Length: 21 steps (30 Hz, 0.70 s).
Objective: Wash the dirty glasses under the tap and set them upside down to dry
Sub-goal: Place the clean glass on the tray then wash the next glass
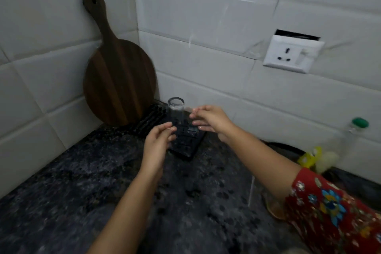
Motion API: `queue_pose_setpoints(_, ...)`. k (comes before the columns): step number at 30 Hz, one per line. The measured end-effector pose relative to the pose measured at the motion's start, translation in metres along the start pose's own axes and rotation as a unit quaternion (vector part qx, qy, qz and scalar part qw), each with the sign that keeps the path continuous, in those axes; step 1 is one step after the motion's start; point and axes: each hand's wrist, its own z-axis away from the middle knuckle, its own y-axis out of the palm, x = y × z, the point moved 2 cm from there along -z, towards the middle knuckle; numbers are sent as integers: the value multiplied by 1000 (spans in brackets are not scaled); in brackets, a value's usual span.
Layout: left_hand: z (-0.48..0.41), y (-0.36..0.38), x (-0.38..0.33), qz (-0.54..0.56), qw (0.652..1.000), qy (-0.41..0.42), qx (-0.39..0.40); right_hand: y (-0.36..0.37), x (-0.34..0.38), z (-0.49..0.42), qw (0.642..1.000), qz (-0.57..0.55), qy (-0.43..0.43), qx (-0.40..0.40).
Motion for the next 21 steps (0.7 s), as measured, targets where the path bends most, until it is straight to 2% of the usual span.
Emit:
queue_pose_setpoints(3, 40, 26, -3, -12, 998, 17, 59, -36, 5, 66, 998, 10, 17, 62)
queue_pose_setpoints(5, 69, 42, 0, -20, 994, 21, 110, -59, 2, 108, 997, 31, 16, 73)
queue_pose_setpoints(12, 153, 78, 33, -64, 964, 31, 258, -117, -47, 223, 996, 89, -15, -13)
queue_pose_setpoints(16, 178, 85, 58, -86, 957, 10, 278, -137, -98, 267, 994, 81, -50, -53)
queue_pose_setpoints(19, 187, 83, 75, -96, 959, -18, 265, -146, -137, 295, 998, 30, 1, -51)
queue_pose_setpoints(21, 192, 82, 85, -103, 960, -34, 257, -142, -161, 307, 999, 20, 46, -13)
